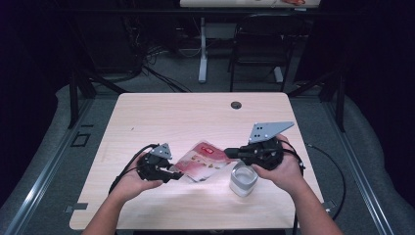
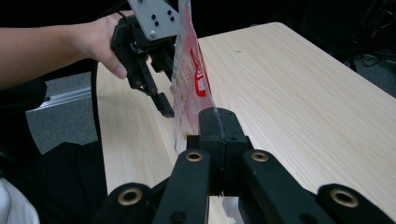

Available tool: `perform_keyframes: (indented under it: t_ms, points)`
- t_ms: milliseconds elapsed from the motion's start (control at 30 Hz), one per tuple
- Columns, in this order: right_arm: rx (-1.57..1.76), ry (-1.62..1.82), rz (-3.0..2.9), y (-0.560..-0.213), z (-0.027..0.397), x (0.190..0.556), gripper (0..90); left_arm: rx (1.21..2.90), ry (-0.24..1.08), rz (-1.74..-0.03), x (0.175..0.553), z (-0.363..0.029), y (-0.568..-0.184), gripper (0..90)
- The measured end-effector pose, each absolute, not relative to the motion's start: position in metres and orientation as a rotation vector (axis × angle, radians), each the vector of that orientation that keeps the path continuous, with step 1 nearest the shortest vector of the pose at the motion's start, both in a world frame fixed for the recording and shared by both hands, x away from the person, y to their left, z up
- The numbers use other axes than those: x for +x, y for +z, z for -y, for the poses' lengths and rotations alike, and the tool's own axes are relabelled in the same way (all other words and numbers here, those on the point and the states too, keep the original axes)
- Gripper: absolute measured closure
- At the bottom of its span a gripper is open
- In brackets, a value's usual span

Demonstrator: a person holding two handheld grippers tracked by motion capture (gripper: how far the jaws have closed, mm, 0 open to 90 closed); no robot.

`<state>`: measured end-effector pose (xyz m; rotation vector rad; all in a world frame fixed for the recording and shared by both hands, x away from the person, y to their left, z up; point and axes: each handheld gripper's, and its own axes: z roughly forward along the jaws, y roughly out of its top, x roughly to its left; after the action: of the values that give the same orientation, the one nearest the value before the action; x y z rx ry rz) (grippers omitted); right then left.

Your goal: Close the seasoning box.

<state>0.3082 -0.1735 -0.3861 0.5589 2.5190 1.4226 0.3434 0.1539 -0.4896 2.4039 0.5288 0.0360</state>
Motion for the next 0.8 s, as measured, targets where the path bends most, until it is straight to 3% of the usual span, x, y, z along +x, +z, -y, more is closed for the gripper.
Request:
perform_keyframes:
  t_ms: [800]
  points:
    - [0.632, 1.356, -2.541, -0.399, 0.169, 0.321, 90.0, 2.45, 0.058, -0.592, 0.35, -0.135, -0.518, 71.7]
